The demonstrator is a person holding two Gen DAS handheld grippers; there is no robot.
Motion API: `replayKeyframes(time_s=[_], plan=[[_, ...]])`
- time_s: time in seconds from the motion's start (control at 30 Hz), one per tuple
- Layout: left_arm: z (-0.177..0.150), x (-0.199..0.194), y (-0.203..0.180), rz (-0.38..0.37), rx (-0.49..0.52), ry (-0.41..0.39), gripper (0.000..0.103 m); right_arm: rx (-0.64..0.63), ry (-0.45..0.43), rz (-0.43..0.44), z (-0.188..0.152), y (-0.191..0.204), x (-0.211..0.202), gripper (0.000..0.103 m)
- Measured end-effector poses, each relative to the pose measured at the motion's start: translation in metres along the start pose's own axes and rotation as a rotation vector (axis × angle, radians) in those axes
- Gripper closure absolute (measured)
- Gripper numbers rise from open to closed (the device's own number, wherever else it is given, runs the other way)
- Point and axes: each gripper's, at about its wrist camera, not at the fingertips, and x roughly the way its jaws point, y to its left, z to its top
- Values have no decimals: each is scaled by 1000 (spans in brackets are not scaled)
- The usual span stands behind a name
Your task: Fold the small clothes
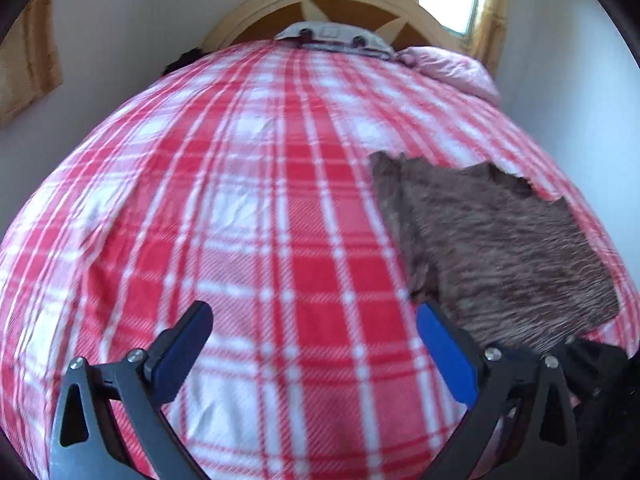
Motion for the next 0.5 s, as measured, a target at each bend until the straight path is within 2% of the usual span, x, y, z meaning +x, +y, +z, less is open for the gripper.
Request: replayKeyframes(time_s=[0.2,0.4,0.5], plan=[[24,27,-22,-93,47,-15,0,45,1,3,-2,-7,2,85],[39,52,-33,-183,14,-8,0,66,0,5,-3,-10,3,85],[42,58,-35,-203,-2,-11,0,63,3,6,-3,-10,3,85]])
